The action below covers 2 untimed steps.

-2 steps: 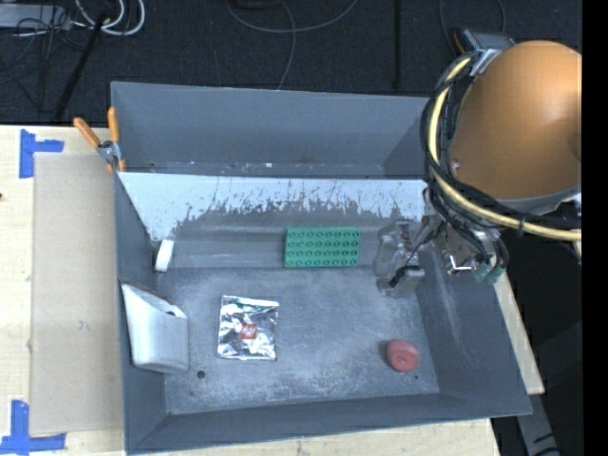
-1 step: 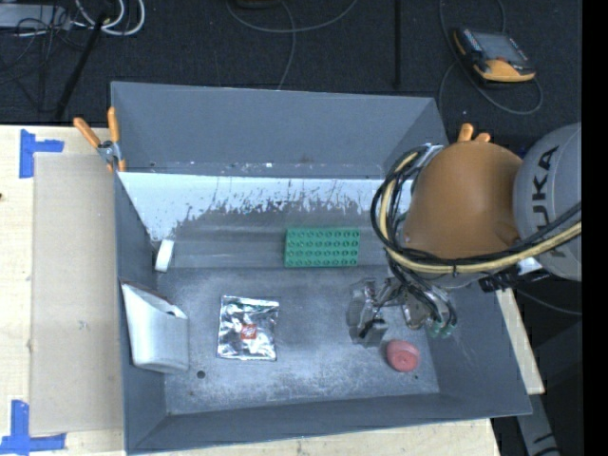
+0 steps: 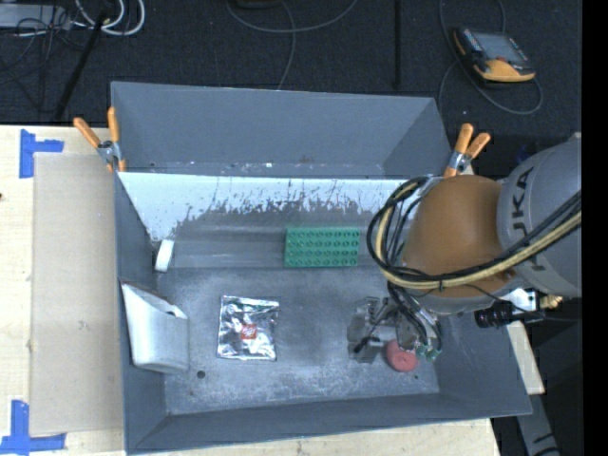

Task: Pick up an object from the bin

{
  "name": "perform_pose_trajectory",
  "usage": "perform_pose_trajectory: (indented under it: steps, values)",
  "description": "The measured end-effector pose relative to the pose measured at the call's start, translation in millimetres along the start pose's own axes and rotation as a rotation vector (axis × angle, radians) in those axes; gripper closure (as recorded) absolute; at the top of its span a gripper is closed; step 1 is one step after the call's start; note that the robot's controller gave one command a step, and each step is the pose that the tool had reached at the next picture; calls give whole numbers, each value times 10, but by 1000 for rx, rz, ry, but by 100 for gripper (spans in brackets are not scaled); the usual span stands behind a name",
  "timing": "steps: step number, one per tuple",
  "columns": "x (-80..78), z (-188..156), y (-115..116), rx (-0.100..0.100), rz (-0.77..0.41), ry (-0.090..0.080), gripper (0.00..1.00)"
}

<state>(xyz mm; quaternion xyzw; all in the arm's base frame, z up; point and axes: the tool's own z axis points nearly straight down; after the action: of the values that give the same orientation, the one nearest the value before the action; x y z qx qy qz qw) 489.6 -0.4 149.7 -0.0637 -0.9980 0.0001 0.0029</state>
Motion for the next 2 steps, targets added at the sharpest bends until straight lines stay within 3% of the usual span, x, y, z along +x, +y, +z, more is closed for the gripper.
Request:
perform_pose_trajectory:
  steps: [1,2]
  values:
    - [-45,-695,-770,3,-119,-12,100]
    - [-34,-667,-739,-1,-122,-6,0]
